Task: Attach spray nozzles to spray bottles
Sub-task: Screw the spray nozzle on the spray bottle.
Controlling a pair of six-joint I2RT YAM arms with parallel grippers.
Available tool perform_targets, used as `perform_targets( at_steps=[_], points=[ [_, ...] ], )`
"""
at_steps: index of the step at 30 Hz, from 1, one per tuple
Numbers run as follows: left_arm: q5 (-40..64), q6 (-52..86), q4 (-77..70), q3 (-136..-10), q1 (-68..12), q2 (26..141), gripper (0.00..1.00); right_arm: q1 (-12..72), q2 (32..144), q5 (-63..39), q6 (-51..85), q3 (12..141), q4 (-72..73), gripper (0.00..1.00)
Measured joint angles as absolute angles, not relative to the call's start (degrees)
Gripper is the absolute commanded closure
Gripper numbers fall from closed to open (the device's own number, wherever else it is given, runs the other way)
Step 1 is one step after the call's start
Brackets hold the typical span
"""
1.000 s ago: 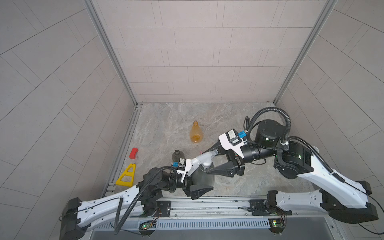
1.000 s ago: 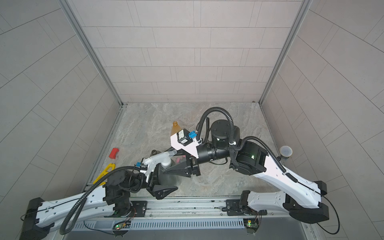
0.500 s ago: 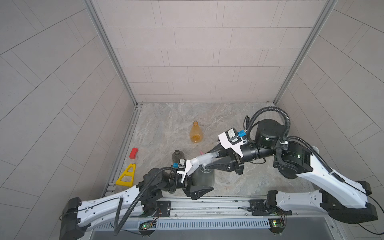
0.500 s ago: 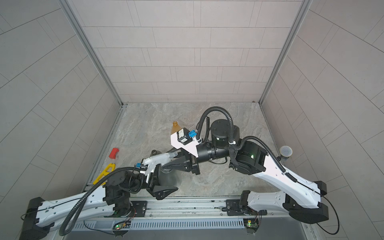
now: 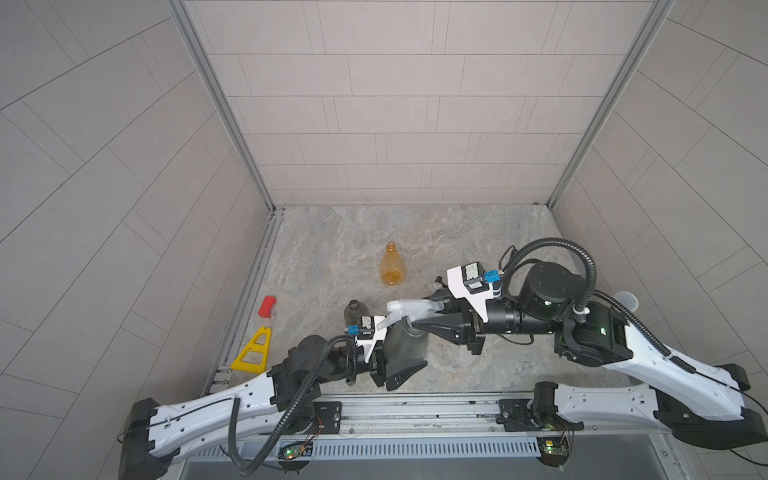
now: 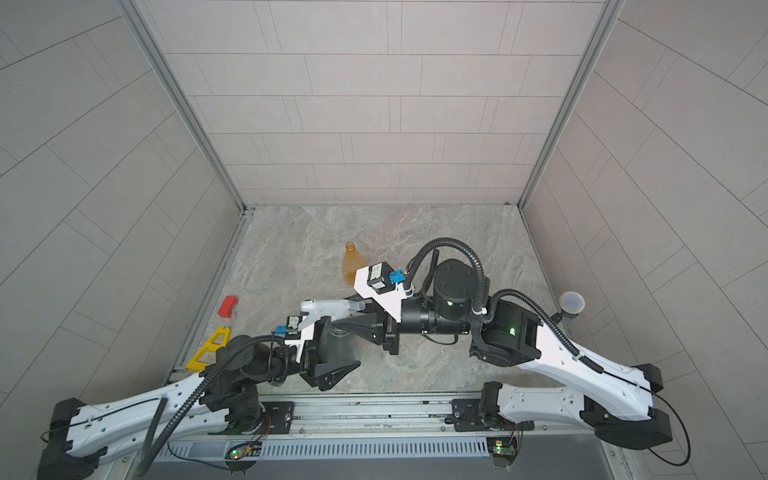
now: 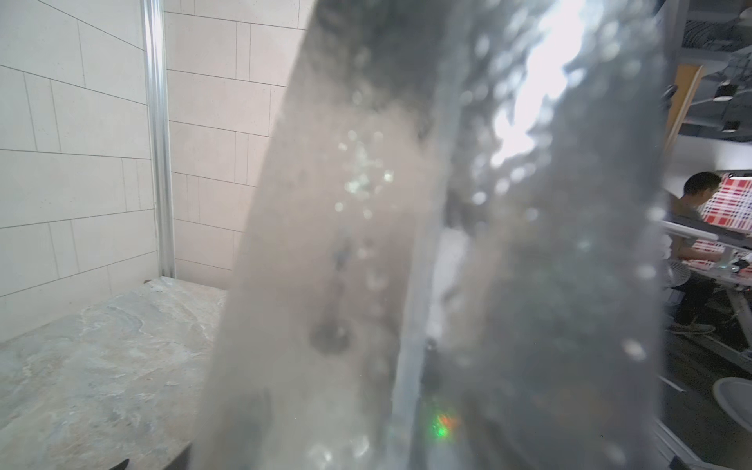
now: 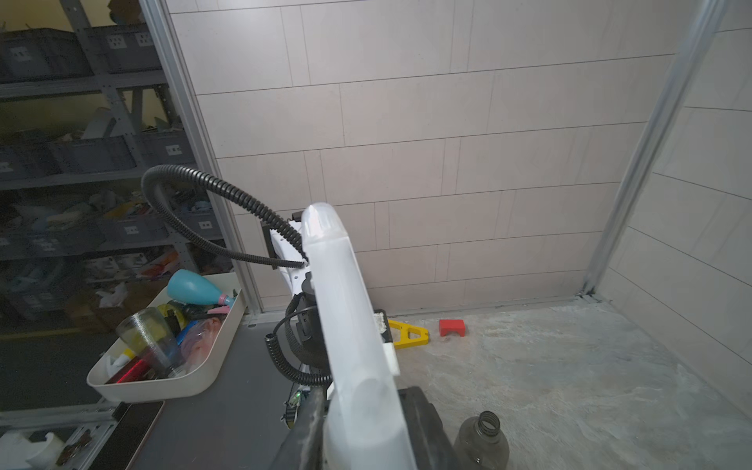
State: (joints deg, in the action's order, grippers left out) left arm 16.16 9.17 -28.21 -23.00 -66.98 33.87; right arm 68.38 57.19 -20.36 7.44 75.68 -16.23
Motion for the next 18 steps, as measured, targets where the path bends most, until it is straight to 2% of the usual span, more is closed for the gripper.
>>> perform_targets(
  at_steps=[5,12,15,18],
  points=[
    [12.56,6.39,-27.11,-24.21,-67.31,34.61,1.0,75.46,56.16,-4.49,10.98,73.82,-14.41,0.75],
    [6.33,4.6,-26.33,-24.21,-67.26,35.16,1.0,85.56,60.03,23.22,19.59,75.42,-14.57,0.74],
    [4.54,4.71,-26.48,-24.21,-67.24,35.48,1.0,88.18,62.89,32.49,21.56,77.49,-15.2,0.66],
    [3.55,5.1,-26.98,-24.21,-67.24,35.59,1.0,89.17,64.23,36.4,21.43,78.3,-15.35,0.6]
  ],
)
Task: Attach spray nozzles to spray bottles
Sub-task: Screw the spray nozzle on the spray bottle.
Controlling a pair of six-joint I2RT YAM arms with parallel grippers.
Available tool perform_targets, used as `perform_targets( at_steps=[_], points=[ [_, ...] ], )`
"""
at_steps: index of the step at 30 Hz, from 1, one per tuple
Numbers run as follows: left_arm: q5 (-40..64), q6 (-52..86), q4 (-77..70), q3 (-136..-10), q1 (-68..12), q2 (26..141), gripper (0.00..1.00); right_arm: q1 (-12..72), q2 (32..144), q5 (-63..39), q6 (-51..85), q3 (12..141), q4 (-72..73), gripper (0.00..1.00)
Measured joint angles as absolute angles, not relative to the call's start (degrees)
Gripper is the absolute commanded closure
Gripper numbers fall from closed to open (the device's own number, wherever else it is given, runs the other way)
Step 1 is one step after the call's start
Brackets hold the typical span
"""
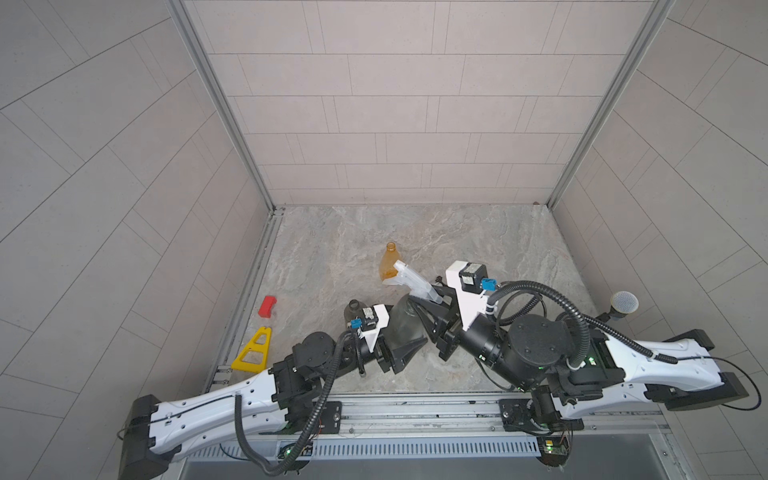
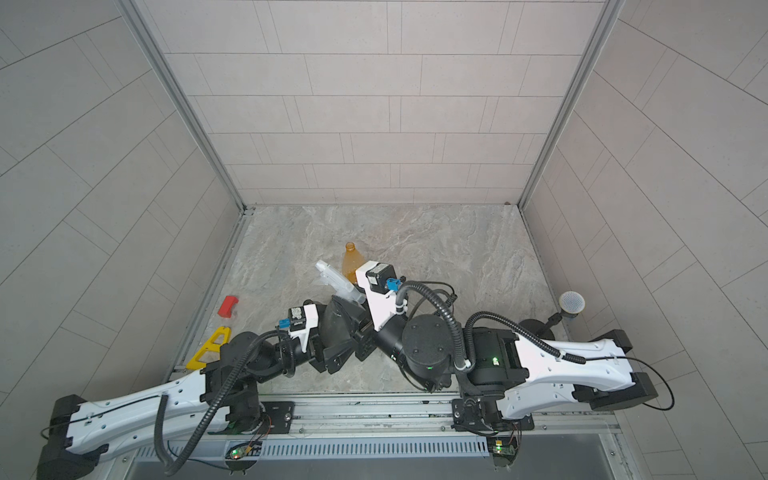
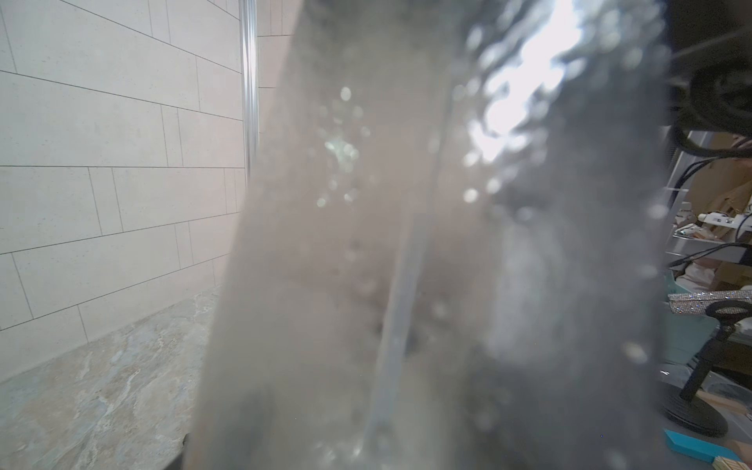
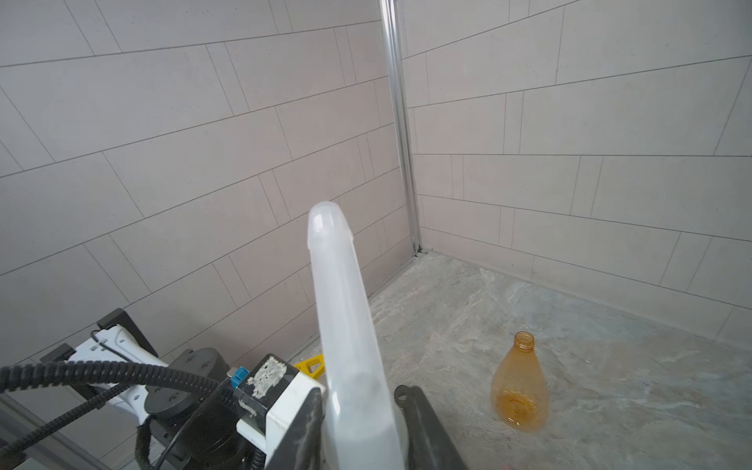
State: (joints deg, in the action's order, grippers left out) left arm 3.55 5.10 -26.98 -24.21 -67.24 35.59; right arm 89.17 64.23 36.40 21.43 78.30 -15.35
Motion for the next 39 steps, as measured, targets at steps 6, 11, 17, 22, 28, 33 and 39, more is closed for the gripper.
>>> perform_targets(
  at_steps=[6,11,17,22,28,33,39],
  points=[
    [3.2,6.15,-27.99,-24.1,-67.24,34.57,1.0,89.95,63.09,33.26,15.62,78.3,-16.62,0.41],
    [3.05,7.7,-30.0,-24.08,-67.18,31.68,1.0,90.13,55.81,23.81,11.68,76.53,-19.0,0.34],
    [6.17,9.47,-31.68,-23.83,-67.13,29.95,1.0,77.87,49.74,2.7,8.78,76.71,-21.23,0.34],
    [11.31,10.94,-31.66,-23.83,-67.13,31.29,1.0,67.44,52.12,-17.19,7.75,79.29,-20.99,0.38],
    [15.84,12.21,-31.57,-23.86,-67.13,32.75,1.0,65.17,58.39,-28.32,7.53,80.97,-20.51,0.39],
    [18.02,12.67,-31.2,-23.86,-67.13,33.23,1.0,64.97,60.64,-29.98,7.46,81.23,-20.4,0.39],
    [19.22,13.1,-31.24,-23.86,-67.13,33.23,1.0,64.82,60.69,-30.52,7.51,82.0,-19.84,0.37]
  ],
)
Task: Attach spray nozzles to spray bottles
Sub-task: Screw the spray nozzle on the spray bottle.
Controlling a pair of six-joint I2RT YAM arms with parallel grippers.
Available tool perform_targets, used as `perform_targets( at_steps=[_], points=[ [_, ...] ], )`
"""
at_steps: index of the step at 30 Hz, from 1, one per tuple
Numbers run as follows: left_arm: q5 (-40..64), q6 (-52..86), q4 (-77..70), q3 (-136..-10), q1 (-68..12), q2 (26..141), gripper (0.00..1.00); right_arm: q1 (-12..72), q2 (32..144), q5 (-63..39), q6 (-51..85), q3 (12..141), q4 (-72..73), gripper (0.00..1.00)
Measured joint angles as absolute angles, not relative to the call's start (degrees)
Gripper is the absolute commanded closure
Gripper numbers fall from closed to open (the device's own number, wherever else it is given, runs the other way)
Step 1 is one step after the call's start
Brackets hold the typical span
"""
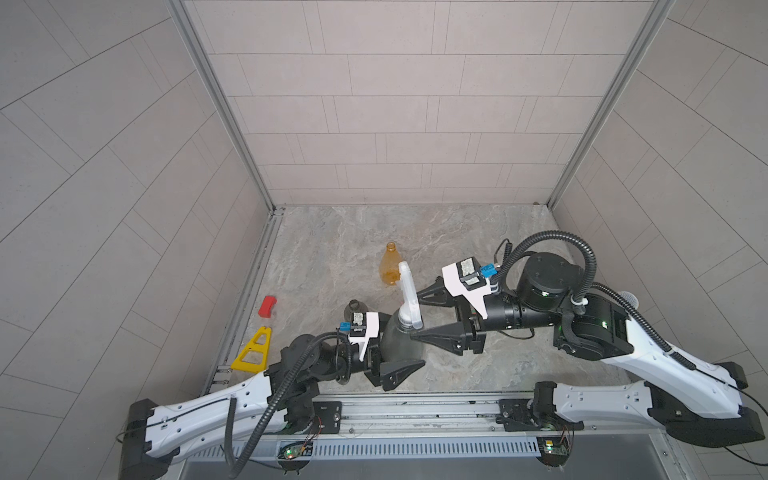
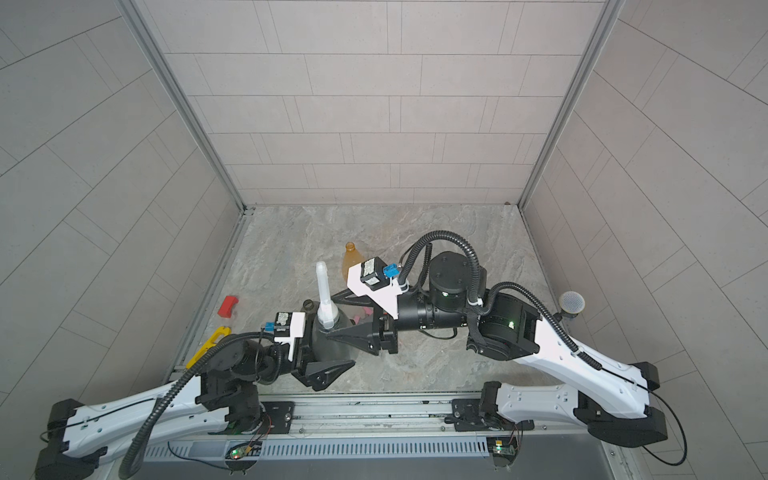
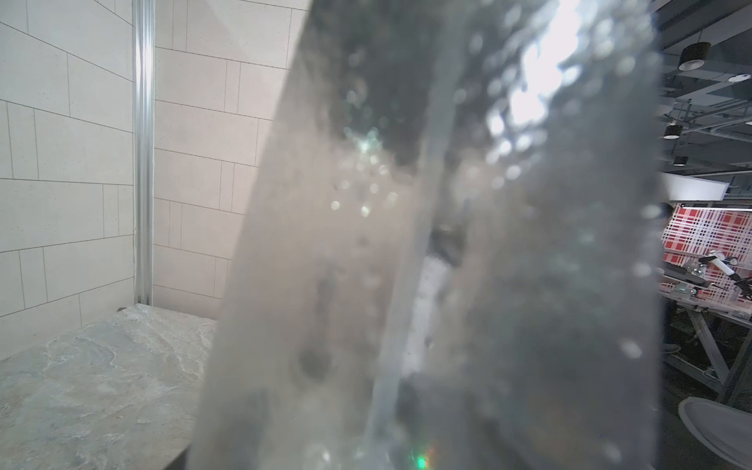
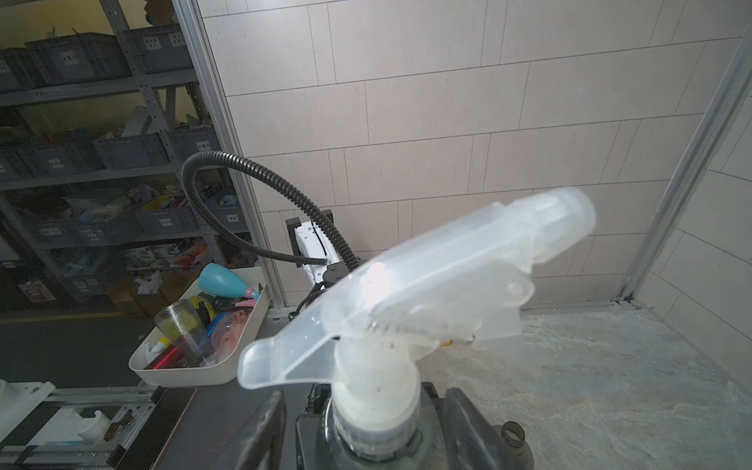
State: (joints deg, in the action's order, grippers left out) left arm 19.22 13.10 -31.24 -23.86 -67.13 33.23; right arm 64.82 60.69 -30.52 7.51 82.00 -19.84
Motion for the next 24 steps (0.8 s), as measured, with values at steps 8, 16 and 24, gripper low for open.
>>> perform_targets(
  at_steps=[8,16,24],
  points=[
    [19.92,13.1,-31.29,-23.86,-67.13,33.76,1.0,64.34,61.65,-32.36,8.27,82.85,-18.41,0.45],
    [19.77,13.08,-31.35,-23.86,-67.13,33.8,1.0,64.18,62.26,-33.21,9.26,82.81,-17.47,0.6],
    [18.85,12.84,-31.31,-23.86,-67.16,33.76,1.0,64.05,62.0,-32.18,9.21,81.93,-16.45,0.7]
  ],
)
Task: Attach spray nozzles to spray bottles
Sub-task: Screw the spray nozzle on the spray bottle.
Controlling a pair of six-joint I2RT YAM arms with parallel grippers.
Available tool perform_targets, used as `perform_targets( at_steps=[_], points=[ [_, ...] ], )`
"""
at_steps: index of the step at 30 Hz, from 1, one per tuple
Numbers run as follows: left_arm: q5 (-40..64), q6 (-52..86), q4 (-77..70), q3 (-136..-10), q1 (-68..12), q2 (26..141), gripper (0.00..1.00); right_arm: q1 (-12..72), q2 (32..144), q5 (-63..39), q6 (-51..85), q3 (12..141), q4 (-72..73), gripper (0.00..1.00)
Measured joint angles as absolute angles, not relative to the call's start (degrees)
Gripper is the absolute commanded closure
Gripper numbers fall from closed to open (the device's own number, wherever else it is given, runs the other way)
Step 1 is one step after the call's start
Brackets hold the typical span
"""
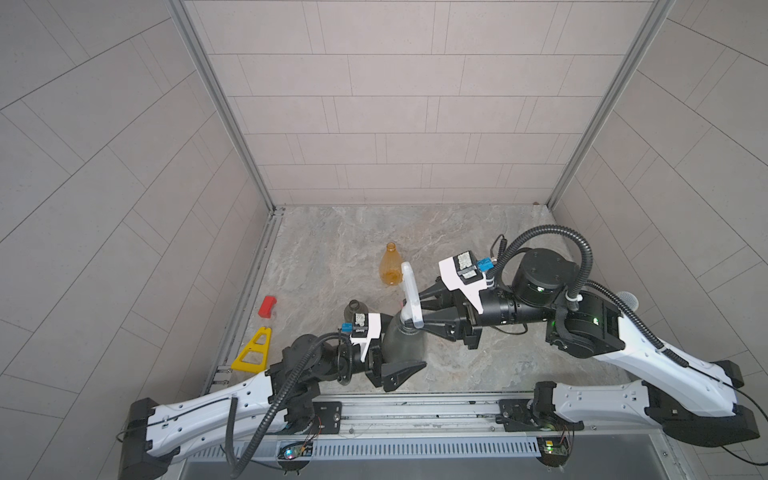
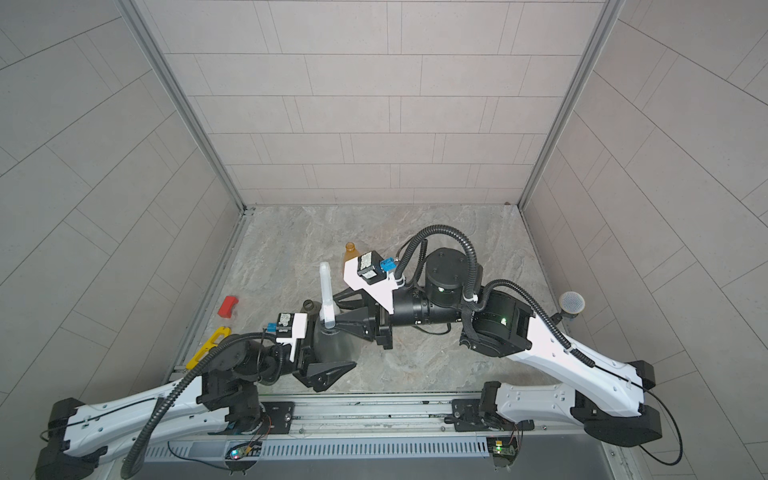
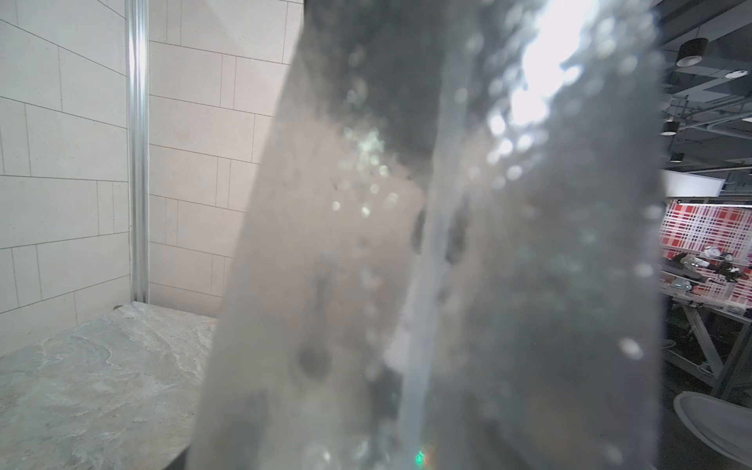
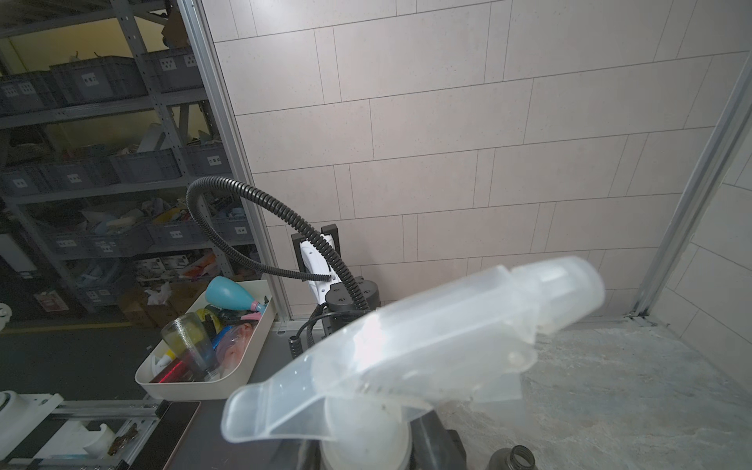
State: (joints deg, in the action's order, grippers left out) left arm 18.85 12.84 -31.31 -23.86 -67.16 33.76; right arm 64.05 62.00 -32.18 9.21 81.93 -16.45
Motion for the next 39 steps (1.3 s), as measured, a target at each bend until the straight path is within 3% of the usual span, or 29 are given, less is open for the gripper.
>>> perform_targets(
  at_steps=[8,19,23,28,39],
  points=[
    [15.18,10.7,-29.12,-23.88,-67.16,33.1,1.0,67.81,59.9,-22.44,9.21,78.04,-13.61,0.71],
    [8.78,5.52,-27.09,-25.15,-67.53,33.5,1.0,87.9,64.6,23.22,13.32,81.12,-14.81,0.7],
    [6.02,5.76,-26.57,-25.15,-67.2,33.78,1.0,90.04,67.59,34.3,15.57,82.39,-14.39,0.61],
    [4.8,6.04,-25.5,-25.23,-67.13,33.61,1.0,90.48,67.57,36.29,13.32,81.49,-14.59,0.41],
    [5.21,7.38,-26.74,-25.23,-67.13,32.25,1.0,90.98,52.12,17.52,7.64,77.43,-22.46,0.32]
  ],
)
